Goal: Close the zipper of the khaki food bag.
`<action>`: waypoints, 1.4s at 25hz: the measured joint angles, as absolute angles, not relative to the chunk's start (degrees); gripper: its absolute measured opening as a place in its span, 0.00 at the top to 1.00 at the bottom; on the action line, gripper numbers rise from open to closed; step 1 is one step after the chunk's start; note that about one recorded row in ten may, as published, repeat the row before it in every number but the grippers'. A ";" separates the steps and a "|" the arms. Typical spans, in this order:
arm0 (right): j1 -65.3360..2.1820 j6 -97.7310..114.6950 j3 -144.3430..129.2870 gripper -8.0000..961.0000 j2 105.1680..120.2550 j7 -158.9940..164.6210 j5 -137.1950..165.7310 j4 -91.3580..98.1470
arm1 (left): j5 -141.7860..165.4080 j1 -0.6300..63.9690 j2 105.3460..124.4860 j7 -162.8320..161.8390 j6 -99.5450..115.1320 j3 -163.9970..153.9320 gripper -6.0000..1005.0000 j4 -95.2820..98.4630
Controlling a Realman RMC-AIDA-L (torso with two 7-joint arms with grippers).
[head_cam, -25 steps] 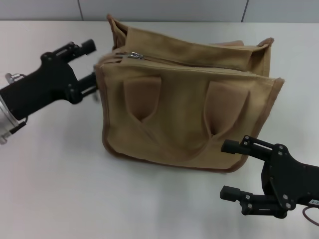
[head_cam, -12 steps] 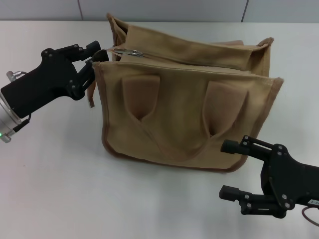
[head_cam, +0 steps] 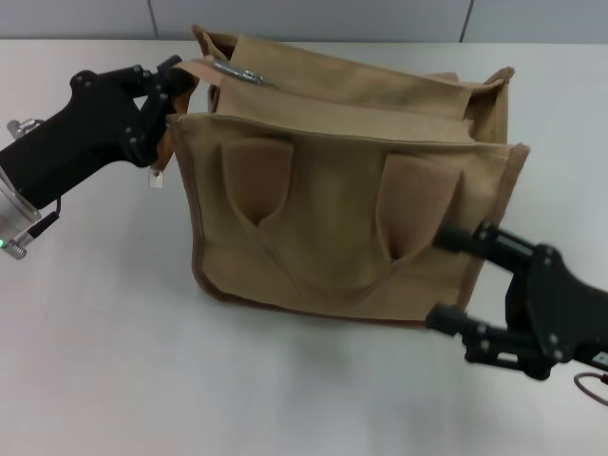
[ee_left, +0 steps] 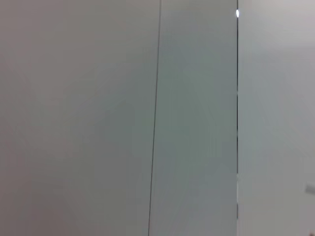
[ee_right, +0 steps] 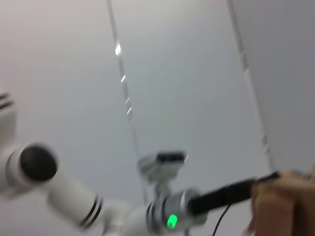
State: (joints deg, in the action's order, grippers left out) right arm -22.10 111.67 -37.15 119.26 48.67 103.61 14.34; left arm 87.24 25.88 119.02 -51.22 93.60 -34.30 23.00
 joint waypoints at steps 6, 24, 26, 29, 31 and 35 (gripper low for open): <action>-23.87 112.57 -37.16 0.13 119.61 41.19 91.68 6.38 | 85.79 28.98 119.12 -50.63 94.27 -34.45 0.98 19.82; -33.53 107.40 -34.72 0.13 119.89 3.64 73.28 -2.27 | 85.61 31.58 119.17 -51.21 95.80 -34.37 0.98 18.51; -34.38 106.95 -34.67 0.13 119.42 12.25 73.60 1.12 | 85.61 31.73 119.18 -51.23 96.08 -34.37 0.98 18.51; -34.37 106.22 -36.14 0.13 119.30 25.39 74.50 6.54 | 85.60 31.80 119.18 -51.27 96.26 -34.24 0.98 18.51; -34.03 105.48 -39.64 0.13 119.27 50.38 75.90 14.15 | 85.39 32.12 119.18 -51.29 96.38 -34.10 0.98 18.10; -33.46 105.98 -42.81 0.13 119.04 72.67 76.45 20.19 | 84.64 32.25 119.18 -51.30 96.41 -34.10 0.98 17.74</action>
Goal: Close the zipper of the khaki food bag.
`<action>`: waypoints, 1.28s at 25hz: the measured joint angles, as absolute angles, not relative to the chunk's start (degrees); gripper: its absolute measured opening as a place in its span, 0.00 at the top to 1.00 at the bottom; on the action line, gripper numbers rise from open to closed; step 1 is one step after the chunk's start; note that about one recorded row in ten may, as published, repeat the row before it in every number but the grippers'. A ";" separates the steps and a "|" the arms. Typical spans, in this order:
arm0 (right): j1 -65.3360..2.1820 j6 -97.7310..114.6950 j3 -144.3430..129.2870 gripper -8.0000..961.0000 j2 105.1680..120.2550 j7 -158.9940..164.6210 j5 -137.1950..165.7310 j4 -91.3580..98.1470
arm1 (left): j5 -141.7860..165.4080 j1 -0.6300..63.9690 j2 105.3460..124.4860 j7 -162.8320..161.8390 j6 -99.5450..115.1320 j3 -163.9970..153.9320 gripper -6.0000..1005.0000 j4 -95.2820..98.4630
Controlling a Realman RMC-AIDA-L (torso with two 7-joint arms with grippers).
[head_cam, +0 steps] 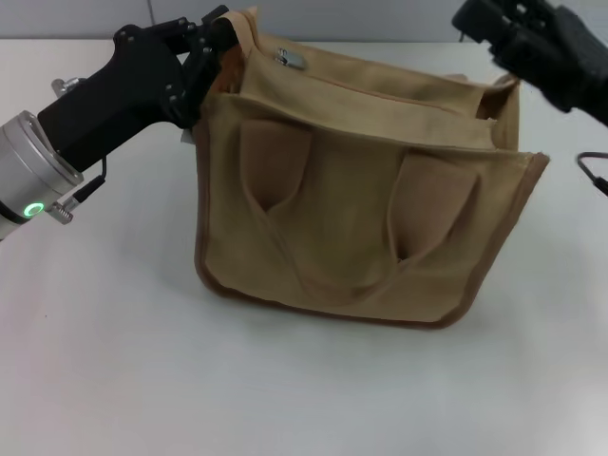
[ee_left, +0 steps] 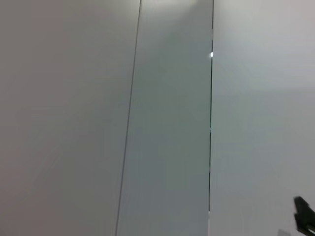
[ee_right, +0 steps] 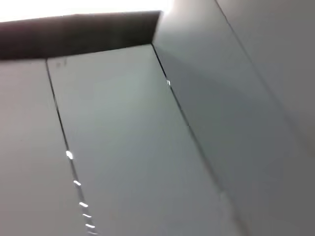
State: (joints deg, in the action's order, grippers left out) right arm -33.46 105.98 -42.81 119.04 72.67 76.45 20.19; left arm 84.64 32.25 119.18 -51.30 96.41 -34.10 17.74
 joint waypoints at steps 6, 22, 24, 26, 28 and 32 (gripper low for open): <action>-33.12 106.41 -43.48 0.13 118.30 112.08 76.33 20.45 | 82.86 32.65 119.18 -51.65 96.62 -34.35 0.98 17.73; -37.94 99.16 -42.62 0.13 119.78 134.35 74.99 4.74 | 82.71 35.79 119.18 -51.23 96.68 -34.49 0.98 16.74; -38.35 99.16 -42.50 0.13 119.78 134.95 74.29 4.86 | 82.71 36.16 119.18 -51.26 97.34 -34.49 0.98 16.67; -38.79 98.39 -42.35 0.13 119.67 135.41 73.87 5.10 | 82.71 36.59 119.18 -51.28 98.36 -34.48 0.98 16.39; -38.99 97.59 -42.38 0.13 119.57 135.58 73.85 5.13 | 82.71 36.76 119.18 -51.28 98.69 -34.47 0.98 16.33; -39.21 96.31 -42.87 0.13 119.57 135.81 73.83 5.14 | 82.71 37.75 119.18 -51.37 99.30 -34.45 0.98 16.18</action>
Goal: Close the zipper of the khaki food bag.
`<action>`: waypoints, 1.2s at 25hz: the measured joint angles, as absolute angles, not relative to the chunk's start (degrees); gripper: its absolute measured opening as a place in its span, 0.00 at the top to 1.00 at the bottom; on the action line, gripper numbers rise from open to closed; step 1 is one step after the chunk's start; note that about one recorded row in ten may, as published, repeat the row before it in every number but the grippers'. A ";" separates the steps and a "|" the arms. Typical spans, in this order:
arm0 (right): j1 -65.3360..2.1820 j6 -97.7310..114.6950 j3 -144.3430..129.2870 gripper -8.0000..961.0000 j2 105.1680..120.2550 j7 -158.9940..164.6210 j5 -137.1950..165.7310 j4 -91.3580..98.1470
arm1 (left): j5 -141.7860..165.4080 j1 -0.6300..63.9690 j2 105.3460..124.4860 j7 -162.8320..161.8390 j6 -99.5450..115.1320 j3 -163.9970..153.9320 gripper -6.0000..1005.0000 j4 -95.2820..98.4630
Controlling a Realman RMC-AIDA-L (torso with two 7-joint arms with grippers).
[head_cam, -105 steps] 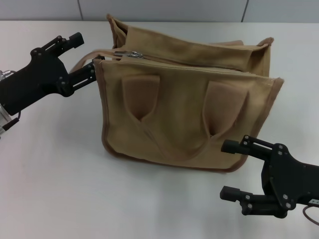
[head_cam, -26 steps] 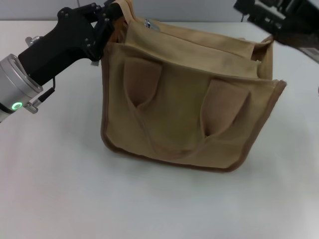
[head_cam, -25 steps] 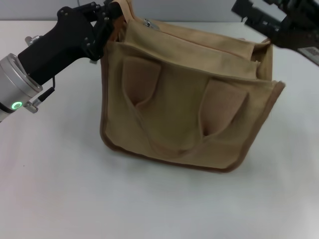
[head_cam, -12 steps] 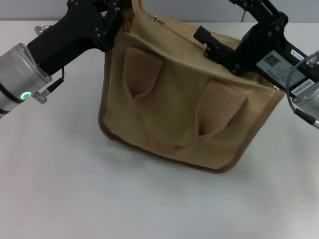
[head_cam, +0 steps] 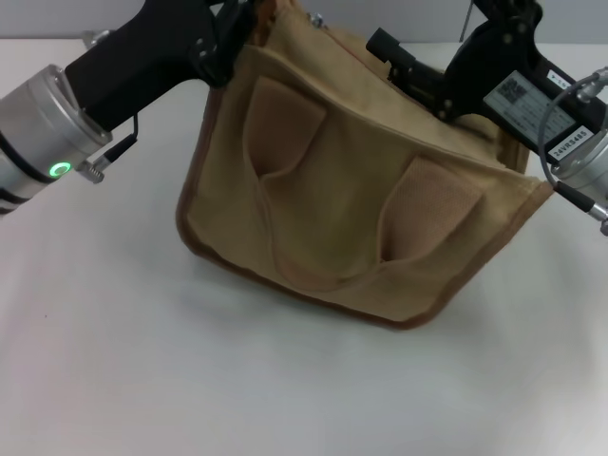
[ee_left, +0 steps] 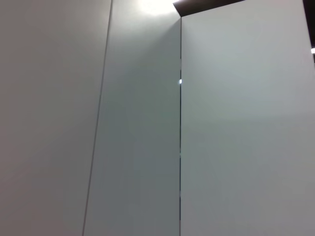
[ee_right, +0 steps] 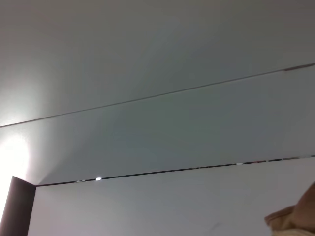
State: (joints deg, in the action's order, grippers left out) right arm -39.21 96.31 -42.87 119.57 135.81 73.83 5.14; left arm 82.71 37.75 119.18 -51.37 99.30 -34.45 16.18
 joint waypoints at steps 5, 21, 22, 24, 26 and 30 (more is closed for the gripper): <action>-39.86 95.90 -43.14 0.13 119.74 135.87 74.06 5.03 | 82.70 38.44 119.18 -51.30 99.31 -34.45 0.98 15.61; -43.08 94.37 -43.33 0.13 119.80 134.59 74.45 4.75 | 82.62 39.04 119.18 -51.24 98.97 -34.30 0.98 14.74; -43.28 94.09 -43.33 0.13 119.80 134.41 74.45 4.72 | 82.62 39.06 119.18 -51.24 98.96 -34.31 0.98 14.74; -43.68 93.63 -43.33 0.13 119.80 134.24 74.45 4.69 | 82.61 39.39 119.18 -51.24 98.96 -34.32 0.98 14.46; -43.80 93.59 -43.33 0.13 119.80 134.24 74.45 4.68 | 82.62 39.46 119.18 -51.24 98.95 -34.31 0.98 14.36; -44.77 93.48 -45.03 0.13 119.79 134.18 74.48 4.76 | 82.61 39.71 119.18 -51.16 98.84 -34.26 0.98 14.12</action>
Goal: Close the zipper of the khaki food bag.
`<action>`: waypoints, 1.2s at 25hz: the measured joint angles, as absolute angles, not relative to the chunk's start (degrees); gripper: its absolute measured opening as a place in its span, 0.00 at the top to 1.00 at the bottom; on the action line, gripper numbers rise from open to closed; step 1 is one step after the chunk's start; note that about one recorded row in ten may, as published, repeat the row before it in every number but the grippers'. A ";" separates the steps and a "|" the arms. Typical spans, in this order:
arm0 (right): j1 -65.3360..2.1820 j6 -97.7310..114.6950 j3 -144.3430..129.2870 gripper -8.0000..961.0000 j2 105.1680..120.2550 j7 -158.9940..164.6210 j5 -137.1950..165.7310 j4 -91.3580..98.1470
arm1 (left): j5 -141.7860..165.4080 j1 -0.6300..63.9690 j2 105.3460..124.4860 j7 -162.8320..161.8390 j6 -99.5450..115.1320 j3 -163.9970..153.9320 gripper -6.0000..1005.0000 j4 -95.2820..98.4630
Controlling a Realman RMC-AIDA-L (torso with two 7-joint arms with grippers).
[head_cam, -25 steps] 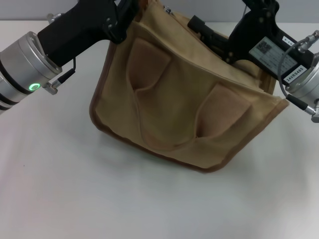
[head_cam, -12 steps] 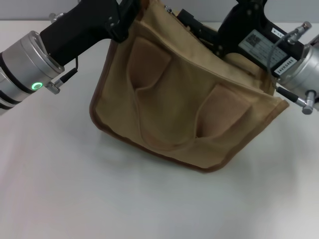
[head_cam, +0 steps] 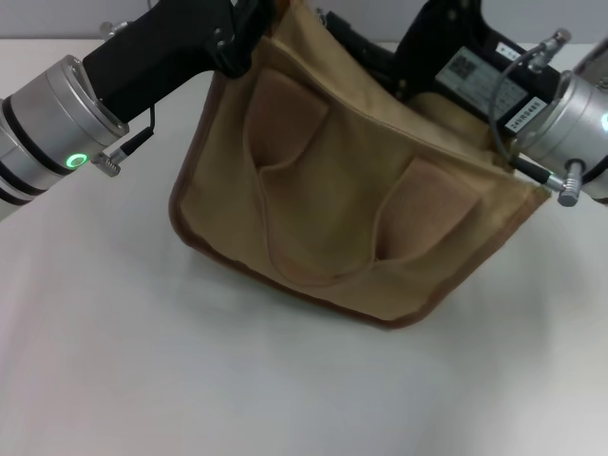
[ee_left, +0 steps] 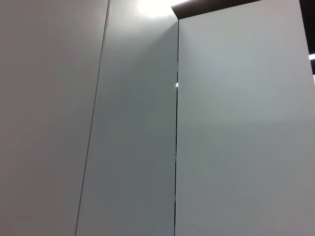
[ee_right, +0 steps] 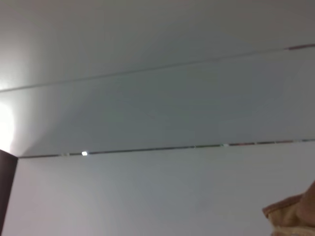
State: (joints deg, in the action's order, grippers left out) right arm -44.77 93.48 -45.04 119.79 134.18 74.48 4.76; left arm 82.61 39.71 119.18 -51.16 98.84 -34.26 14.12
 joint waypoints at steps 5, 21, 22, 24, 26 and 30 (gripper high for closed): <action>-44.62 92.35 -46.16 0.13 119.83 134.18 74.34 4.73 | 82.62 39.97 119.18 -51.15 98.70 -34.04 0.98 14.12; -45.18 88.81 -46.49 0.13 119.89 133.21 74.33 5.00 | 82.62 40.27 119.18 -51.15 98.67 -34.01 0.98 14.15; -45.27 88.73 -46.49 0.13 119.89 133.00 74.35 4.96 | 82.61 40.30 119.18 -51.15 98.67 -34.01 0.98 14.15; -45.40 88.57 -46.67 0.13 119.89 132.83 74.38 4.89 | 82.62 40.36 119.18 -51.15 98.67 -34.01 0.98 14.15; -45.53 88.50 -46.82 0.14 119.89 132.65 74.42 4.92 | 82.61 40.36 119.18 -51.15 98.67 -34.01 0.98 14.15; -46.22 88.14 -48.13 0.14 119.85 131.48 75.16 5.34 | 82.60 40.36 119.18 -51.15 98.67 -34.01 0.98 14.16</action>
